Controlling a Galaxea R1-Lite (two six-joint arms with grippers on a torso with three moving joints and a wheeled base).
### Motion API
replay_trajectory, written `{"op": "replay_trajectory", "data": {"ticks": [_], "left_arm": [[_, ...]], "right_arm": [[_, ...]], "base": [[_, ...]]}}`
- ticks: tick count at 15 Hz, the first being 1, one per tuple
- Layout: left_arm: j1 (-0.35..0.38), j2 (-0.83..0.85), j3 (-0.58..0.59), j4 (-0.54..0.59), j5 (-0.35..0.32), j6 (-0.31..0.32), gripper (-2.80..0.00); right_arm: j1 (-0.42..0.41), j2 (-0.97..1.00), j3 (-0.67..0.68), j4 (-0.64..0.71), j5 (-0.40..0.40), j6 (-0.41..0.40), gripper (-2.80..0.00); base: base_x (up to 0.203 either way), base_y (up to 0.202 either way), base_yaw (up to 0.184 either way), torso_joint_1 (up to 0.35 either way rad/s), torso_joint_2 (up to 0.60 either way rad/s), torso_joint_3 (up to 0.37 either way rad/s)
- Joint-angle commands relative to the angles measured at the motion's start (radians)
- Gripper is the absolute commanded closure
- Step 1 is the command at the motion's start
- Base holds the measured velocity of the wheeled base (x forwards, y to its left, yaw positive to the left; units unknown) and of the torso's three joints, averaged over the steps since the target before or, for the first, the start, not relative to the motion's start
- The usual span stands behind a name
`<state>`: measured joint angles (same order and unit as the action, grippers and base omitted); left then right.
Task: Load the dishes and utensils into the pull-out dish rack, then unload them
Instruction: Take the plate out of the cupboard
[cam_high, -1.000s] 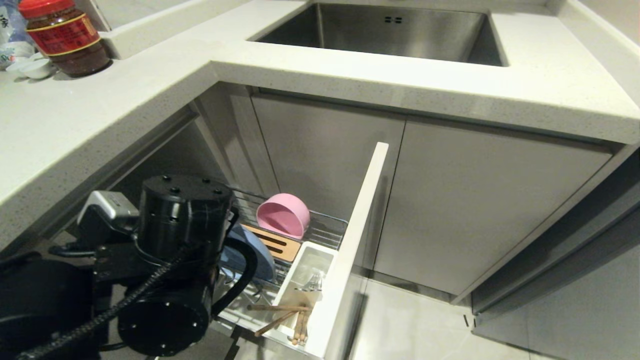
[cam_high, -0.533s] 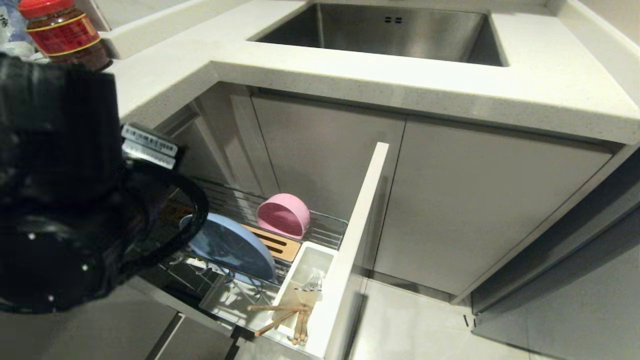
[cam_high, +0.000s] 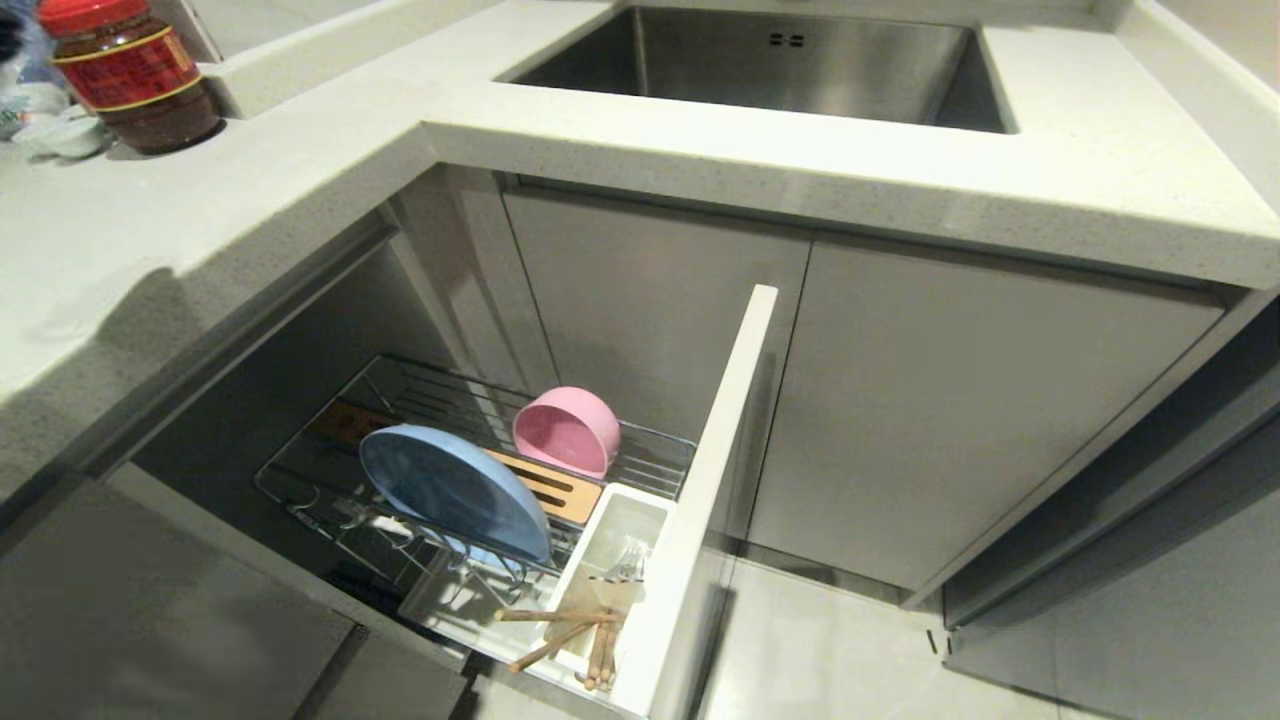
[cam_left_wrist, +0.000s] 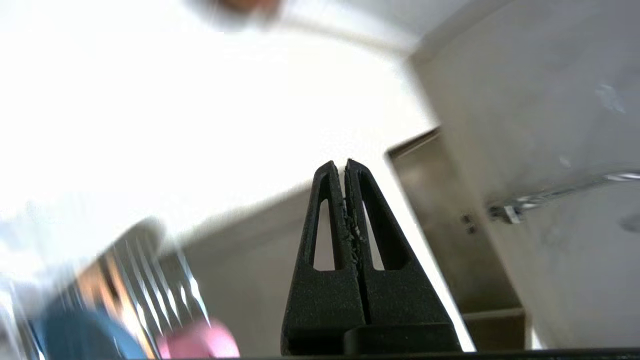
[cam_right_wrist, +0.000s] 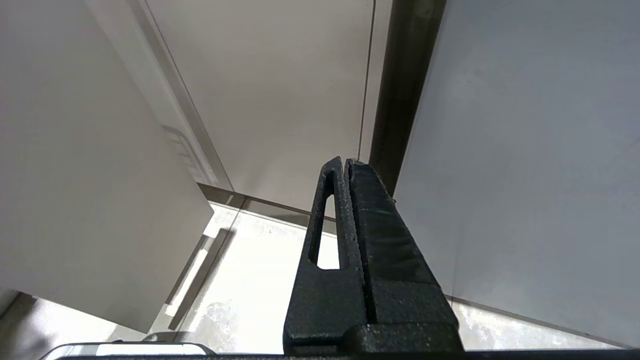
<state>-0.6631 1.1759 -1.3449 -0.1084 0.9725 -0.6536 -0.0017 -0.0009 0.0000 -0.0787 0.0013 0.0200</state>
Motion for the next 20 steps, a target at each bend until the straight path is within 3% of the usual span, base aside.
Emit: {"op": "replay_trajectory", "data": {"ticks": [1,4,7,9,11,14,17,20], "left_arm": [[0.164,-0.133,-0.015,0.016,-0.163,0.151,0.00],[0.380,-0.309,0.025,0.152,-0.381,0.311,0.00],[0.500,-0.534,0.092,0.372,-0.665,0.374,0.00],[0.551,-0.685,0.178,0.497,-0.807,0.441,0.00],[0.588,-0.810,0.323,0.542,-0.865,0.531,0.00],[0.628,-0.945,0.533,0.562,-0.895,0.649,0.00],[0.653,-1.103,0.691,0.565,-0.935,0.671,0.00],[0.658,-1.178,0.880,0.524,-0.997,0.647,0.00]], "right_arm": [[0.000,-0.001,0.026,0.000,0.000,0.000,0.00],[0.000,-0.001,0.026,-0.001,0.000,0.000,0.00],[0.000,-0.001,0.026,-0.001,0.000,0.000,0.00],[0.000,-0.001,0.026,-0.001,0.000,0.000,0.00],[0.000,-0.001,0.026,-0.001,0.000,0.000,0.00],[0.000,-0.001,0.026,-0.001,0.000,0.000,0.00],[0.000,-0.001,0.026,-0.001,0.000,0.000,0.00],[0.000,-0.001,0.026,0.000,0.000,0.000,0.00]], "base": [[0.000,0.000,0.000,0.000,0.00,0.000],[0.000,0.000,0.000,0.000,0.00,0.000],[0.000,0.000,0.000,0.000,0.00,0.000],[0.000,0.000,0.000,0.000,0.00,0.000],[0.000,0.000,0.000,0.000,0.00,0.000],[0.000,0.000,0.000,0.000,0.00,0.000],[0.000,0.000,0.000,0.000,0.00,0.000],[0.000,0.000,0.000,0.000,0.00,0.000]]}}
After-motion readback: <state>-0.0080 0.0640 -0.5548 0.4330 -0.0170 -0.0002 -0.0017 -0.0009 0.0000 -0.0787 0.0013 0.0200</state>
